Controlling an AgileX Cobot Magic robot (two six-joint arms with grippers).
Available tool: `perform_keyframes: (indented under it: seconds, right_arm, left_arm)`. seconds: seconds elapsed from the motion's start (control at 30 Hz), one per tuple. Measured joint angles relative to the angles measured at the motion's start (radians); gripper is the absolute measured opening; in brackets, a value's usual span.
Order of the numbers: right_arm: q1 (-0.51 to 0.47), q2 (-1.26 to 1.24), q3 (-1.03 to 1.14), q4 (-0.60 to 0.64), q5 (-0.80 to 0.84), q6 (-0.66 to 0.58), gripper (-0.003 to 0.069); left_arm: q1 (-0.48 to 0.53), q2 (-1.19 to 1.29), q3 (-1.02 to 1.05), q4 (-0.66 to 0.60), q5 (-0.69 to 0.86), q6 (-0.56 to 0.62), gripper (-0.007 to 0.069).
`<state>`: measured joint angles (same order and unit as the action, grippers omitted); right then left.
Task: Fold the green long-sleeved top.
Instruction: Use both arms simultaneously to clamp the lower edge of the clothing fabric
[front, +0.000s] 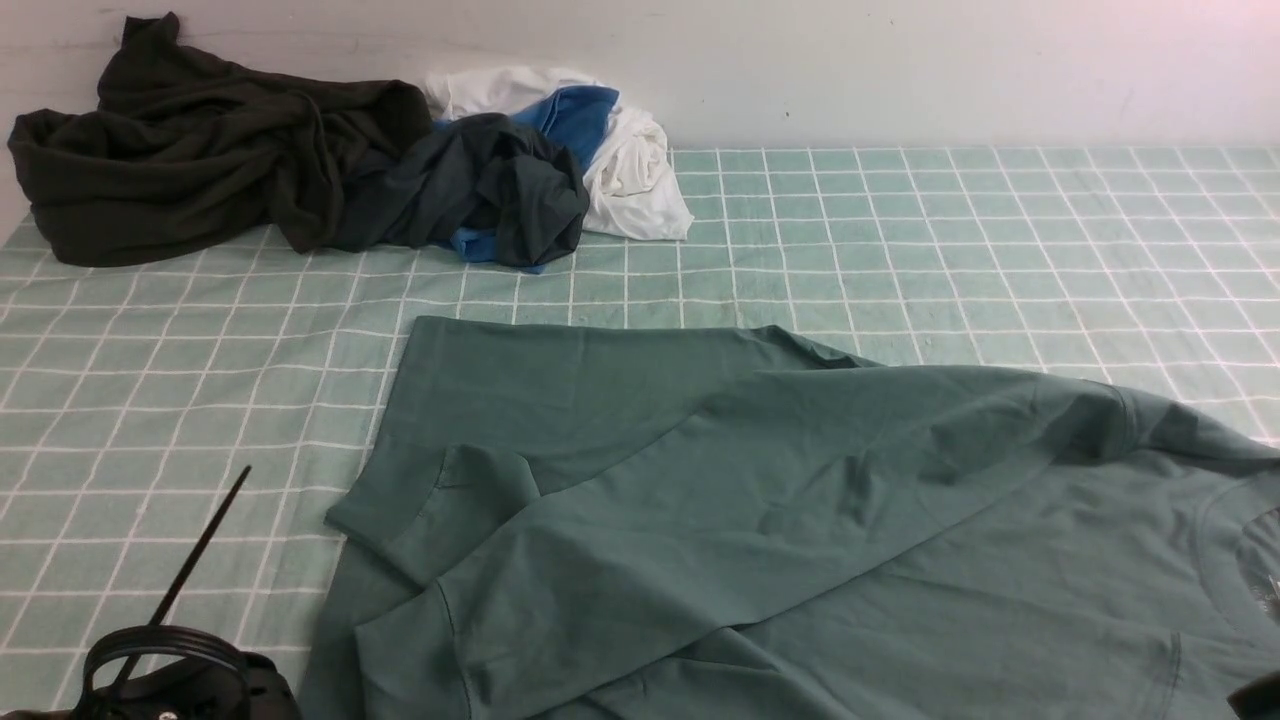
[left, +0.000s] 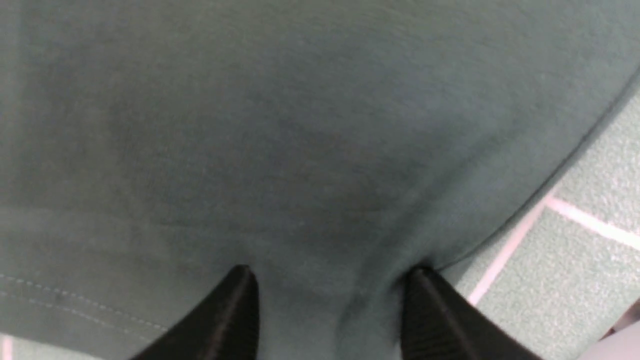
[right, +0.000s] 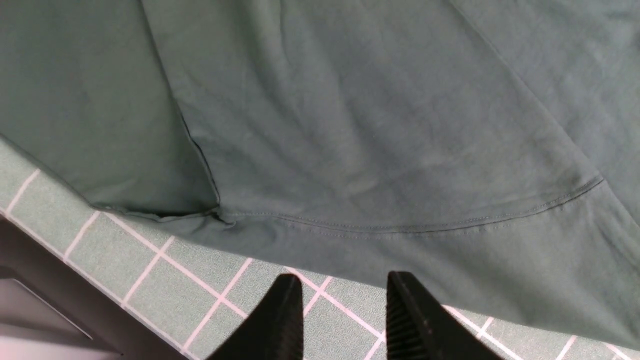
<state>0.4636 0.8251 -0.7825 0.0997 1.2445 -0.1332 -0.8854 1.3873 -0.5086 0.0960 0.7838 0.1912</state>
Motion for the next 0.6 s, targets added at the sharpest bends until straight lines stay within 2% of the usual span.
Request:
perform_keyframes:
  seconds: [0.07,0.1,0.17,0.2,0.27,0.33,0.6]
  right_arm:
    - [0.0,0.0,0.0,0.0,-0.002,0.0,0.0231]
    - [0.0,0.0,0.0,0.0,-0.005,0.0,0.0231]
    - [0.0,0.0,0.0,0.0,-0.006,0.0,0.0231]
    - [0.0,0.0,0.0,0.0,-0.006,0.0,0.0231]
    - [0.0,0.0,0.0,-0.001,-0.006,0.0,0.0231]
    - [0.0,0.0,0.0,-0.006,-0.006,0.0,0.0231]
    - [0.0,0.0,0.0,-0.026,-0.006,-0.002,0.0231]
  left_arm:
    - [0.0,0.0,0.0,-0.003,0.0,-0.014,0.0278]
    - [0.0,0.0,0.0,-0.014,0.002,-0.019,0.0215]
    - [0.0,0.0,0.0,-0.03,0.012,-0.015,0.0135]
    - [0.0,0.0,0.0,-0.031,0.013,-0.016,0.0127]
    - [0.0,0.0,0.0,-0.036,0.035,-0.011,0.0038]
    - [0.0,0.0,-0.001,-0.037,0.055,-0.011,0.0009]
    - [0.0,-0.025,-0.072,-0.039,0.176,-0.011,-0.0001]
